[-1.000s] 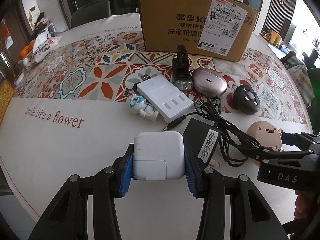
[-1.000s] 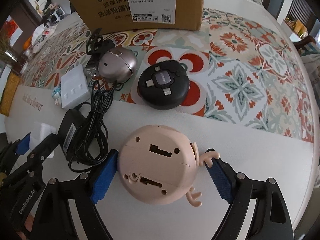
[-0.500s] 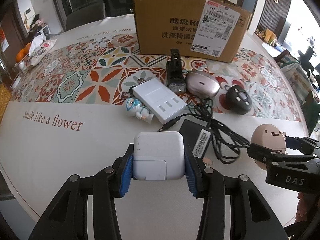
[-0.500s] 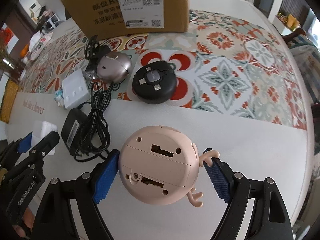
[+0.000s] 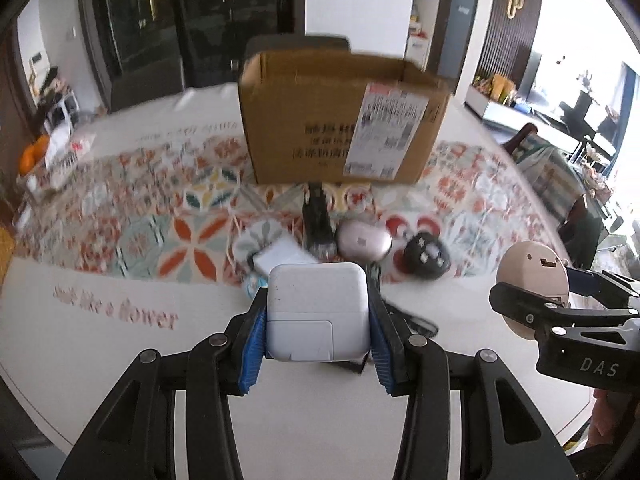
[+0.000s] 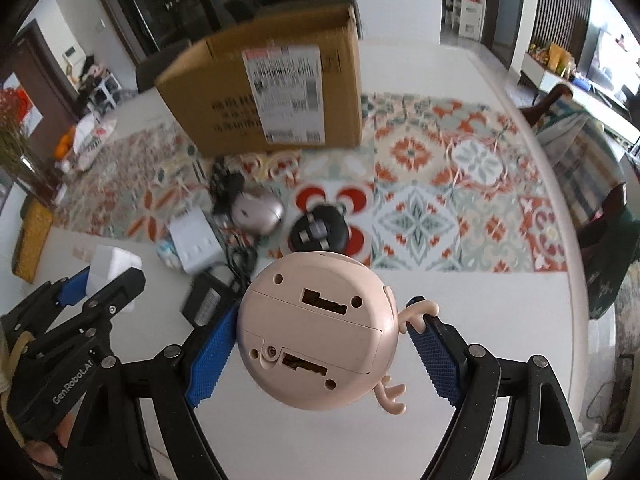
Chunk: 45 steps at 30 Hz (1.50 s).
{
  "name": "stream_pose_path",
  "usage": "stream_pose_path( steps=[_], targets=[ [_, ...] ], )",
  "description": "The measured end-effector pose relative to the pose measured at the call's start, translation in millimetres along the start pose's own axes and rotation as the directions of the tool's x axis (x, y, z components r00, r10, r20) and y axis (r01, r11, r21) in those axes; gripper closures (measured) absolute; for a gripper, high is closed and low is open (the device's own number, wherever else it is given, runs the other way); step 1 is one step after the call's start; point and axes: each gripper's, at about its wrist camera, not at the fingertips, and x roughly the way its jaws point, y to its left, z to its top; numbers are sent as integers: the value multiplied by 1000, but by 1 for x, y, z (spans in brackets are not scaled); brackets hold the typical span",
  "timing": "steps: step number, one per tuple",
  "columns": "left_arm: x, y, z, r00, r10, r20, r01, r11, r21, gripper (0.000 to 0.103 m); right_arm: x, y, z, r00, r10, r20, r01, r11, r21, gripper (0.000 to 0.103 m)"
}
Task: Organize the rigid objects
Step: 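Carry both held items over the cardboard box and lower them inside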
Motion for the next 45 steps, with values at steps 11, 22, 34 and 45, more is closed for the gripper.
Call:
stream_pose_path(
  steps=[11,22,34,45],
  targets=[
    [-38,15,46,991,2,136,-5,1000,17,58,-48,25,36,986,37,164,-34,999,-25,19],
    [-53,23,87,976,12,218,-16,1000,17,58,-73,35,75,961,41,274,-32,999,-37,19],
    [-46,26,141,968,-9,250,-1,999,41,58,-73,31,121,949,75,307,-72,997,-21,19],
    [-27,30,192,971,-21,237,9,999,52,58,-61,28,173,950,62,306,-64,998,-3,19]
  ],
)
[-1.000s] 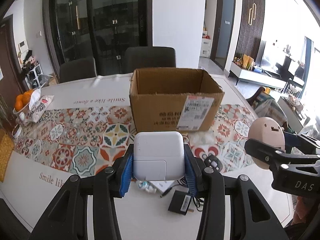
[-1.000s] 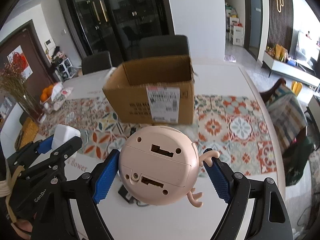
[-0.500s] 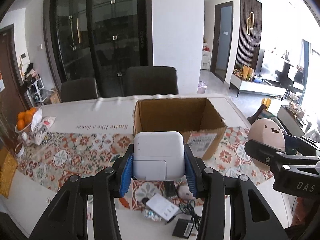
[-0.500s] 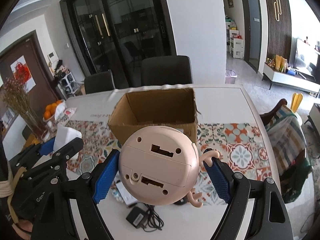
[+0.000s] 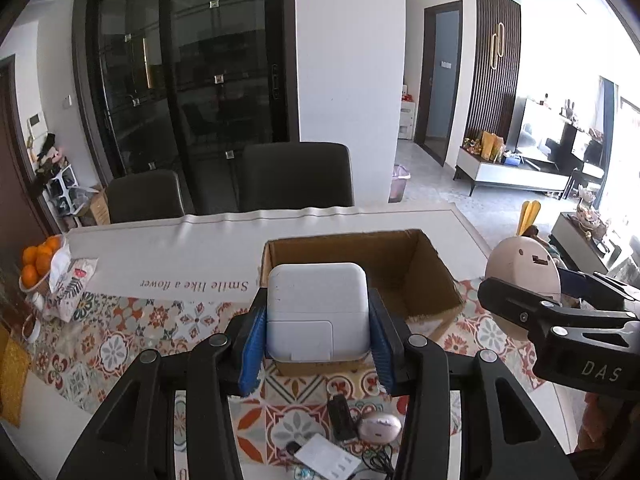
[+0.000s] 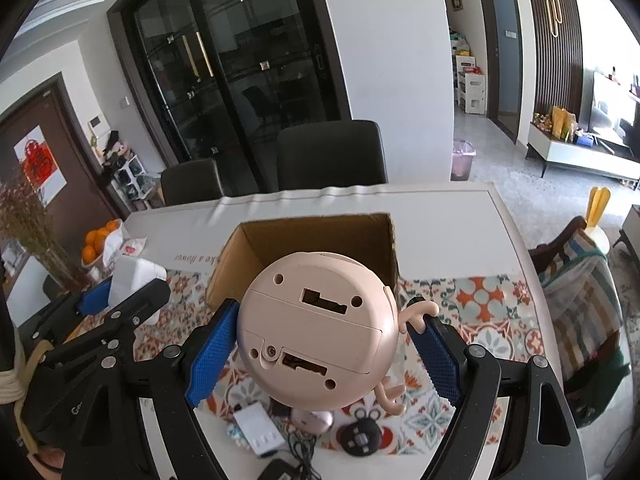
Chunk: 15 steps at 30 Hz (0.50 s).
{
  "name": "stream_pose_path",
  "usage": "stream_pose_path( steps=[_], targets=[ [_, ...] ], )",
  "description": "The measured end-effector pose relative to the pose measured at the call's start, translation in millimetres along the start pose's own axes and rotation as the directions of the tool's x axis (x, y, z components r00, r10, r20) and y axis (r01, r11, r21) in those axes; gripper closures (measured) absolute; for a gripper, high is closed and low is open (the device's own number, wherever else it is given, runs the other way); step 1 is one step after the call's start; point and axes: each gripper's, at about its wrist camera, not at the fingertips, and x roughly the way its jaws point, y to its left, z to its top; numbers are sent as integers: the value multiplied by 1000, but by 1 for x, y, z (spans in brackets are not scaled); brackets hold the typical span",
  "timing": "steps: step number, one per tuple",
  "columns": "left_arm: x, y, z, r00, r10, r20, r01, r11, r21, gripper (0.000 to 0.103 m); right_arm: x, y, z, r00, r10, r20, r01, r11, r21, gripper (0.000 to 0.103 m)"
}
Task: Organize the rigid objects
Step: 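Carry both held items over the cardboard box and lower them inside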
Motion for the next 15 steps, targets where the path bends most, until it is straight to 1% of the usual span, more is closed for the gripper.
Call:
stream_pose_path(
  steps=[5,10,15],
  targets=[
    [23,-1,22,999,1,-43,0,1000,15,58,17,0,24,1000,1,-20,-1,1000,5,19],
    [47,1,33,995,-7,-100,9,1000,14,58,40,-2,44,997,-24,-70,25,1000,12,19],
    [77,3,39,983,-12,-185,14,1000,11,58,66,-4,56,992,-38,-123,40,999,12,19]
  ],
)
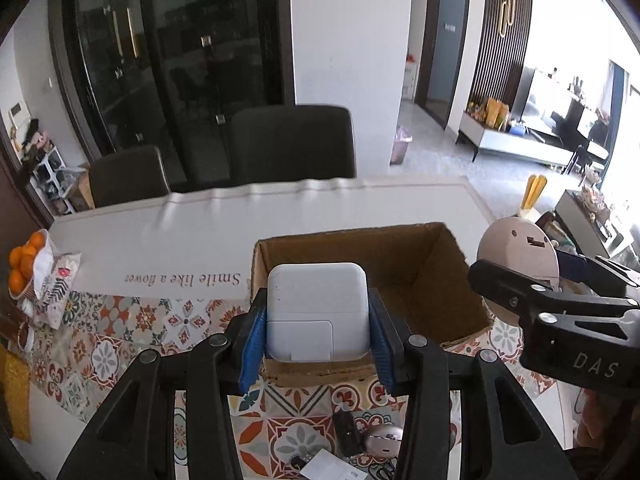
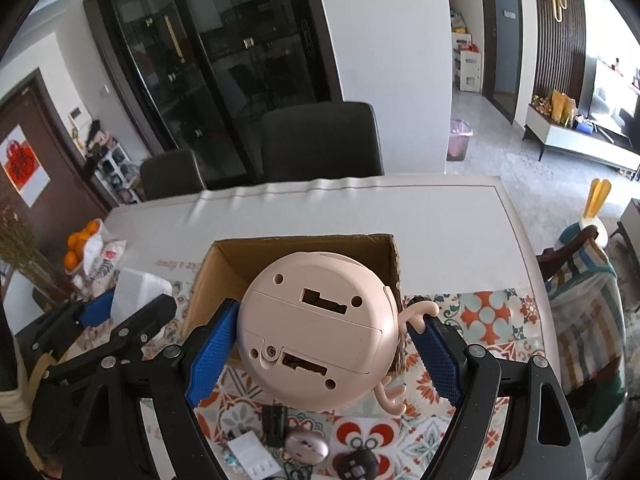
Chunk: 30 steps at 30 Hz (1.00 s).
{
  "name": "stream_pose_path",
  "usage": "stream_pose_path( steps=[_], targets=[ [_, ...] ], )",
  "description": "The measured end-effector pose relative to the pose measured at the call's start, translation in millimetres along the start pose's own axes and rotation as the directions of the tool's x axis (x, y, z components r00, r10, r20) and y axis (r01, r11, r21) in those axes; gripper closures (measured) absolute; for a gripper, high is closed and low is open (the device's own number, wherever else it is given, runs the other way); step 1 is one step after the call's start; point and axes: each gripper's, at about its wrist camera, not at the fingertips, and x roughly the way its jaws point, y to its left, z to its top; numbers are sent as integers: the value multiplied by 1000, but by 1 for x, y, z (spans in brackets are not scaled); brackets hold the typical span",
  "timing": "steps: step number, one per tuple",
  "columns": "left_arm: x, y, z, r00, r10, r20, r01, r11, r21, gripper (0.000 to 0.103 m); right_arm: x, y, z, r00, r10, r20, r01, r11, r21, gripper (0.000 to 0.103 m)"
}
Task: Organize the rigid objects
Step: 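Carry both held items over the cardboard box and lower them inside, then open both grippers to drop the cube and toy into the box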
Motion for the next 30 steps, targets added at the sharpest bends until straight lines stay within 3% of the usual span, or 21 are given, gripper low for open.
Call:
stream_pose_path(
  steps=[14,18,25,30],
  targets=[
    [64,7,6,985,-14,-170,10,1000,-22,57,65,-5,12,987,-19,-157,23,1000,21,19],
    [65,9,6,987,17,-161,-19,1000,-10,53,72,-6,11,985,-25,-169,29,999,21,19],
    [46,19,4,989,105,-101,-106,994,-7,32,81,-3,12,984,-15,-180,19,1000,22,18],
    [29,28,-4,990,123,-76,-125,992,-26,23,69,0,9,989,-41,-140,42,999,7,10]
  ],
)
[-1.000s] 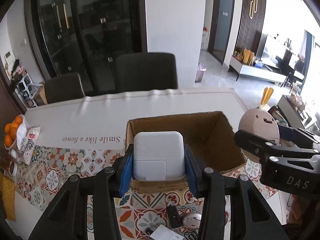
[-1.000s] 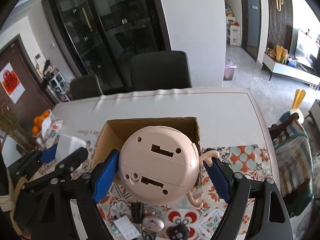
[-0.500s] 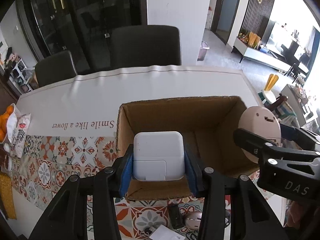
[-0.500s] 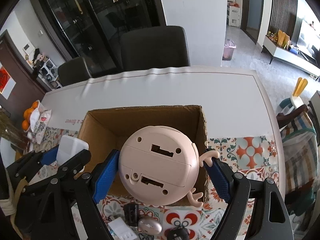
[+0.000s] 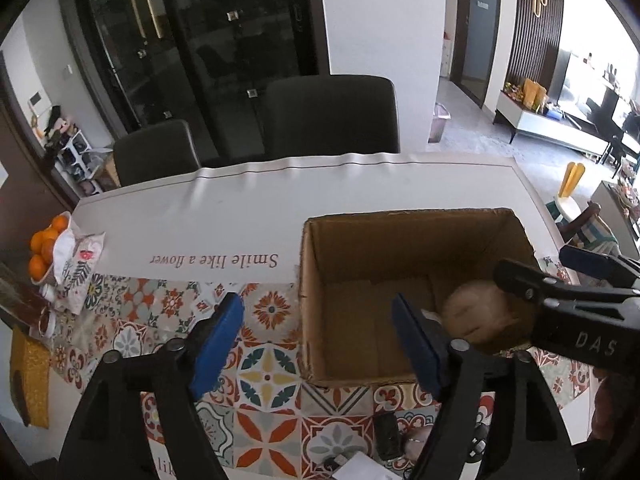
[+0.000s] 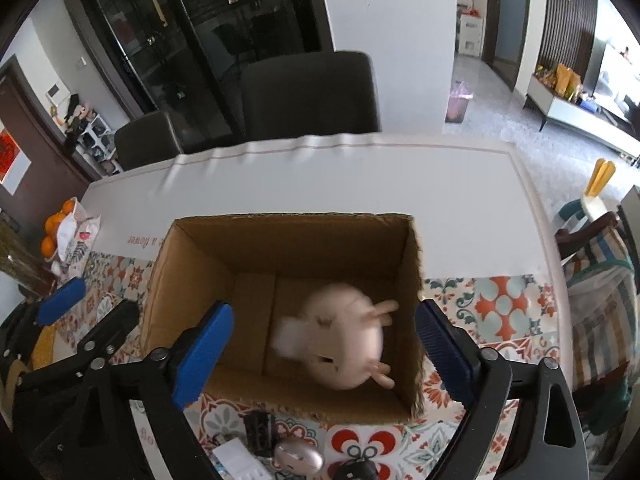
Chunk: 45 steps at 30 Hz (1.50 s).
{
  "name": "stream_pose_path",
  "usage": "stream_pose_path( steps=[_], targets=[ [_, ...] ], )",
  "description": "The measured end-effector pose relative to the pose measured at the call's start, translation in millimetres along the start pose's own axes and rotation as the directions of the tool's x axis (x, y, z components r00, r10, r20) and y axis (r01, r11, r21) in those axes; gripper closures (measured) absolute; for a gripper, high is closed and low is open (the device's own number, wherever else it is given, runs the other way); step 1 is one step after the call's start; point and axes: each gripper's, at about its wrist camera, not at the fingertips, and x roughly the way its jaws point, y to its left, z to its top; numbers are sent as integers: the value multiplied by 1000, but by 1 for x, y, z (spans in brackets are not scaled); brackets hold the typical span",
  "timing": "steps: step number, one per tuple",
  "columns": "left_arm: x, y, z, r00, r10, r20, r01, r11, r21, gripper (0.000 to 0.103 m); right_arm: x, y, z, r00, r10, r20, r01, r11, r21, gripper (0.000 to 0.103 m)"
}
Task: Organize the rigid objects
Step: 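Open both grippers to drop the cube and toy into the box, then move the right gripper to the black round gadget and close on it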
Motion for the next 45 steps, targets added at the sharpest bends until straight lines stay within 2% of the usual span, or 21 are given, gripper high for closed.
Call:
stream_pose_path(
  steps=[5,16,27,36,45],
  targets=[
    [-16,7,-10,1000,5,25,-4,1000,-26,12,-20,-1,-11,1000,-7,30,7,1000,-8,10],
    [-62,6,-37,996,22,90,-20,999,-31,1,-70,-8,-46,996,28,90,-29,1000,3,10],
    [-94,-6,-74,989,40,139,-39,999,-9,0,-100,-10,-90,992,35,124,-31,999,-32,10],
    [-94,-18,-110,991,75,114,-77,997,11,0,-101,-10,-122,995,18,99,-9,996,-93,10],
    [-78,-21,-139,999,39,24,-39,999,-25,0,-88,-16,-150,998,15,56,-10,995,-95,10]
  ],
)
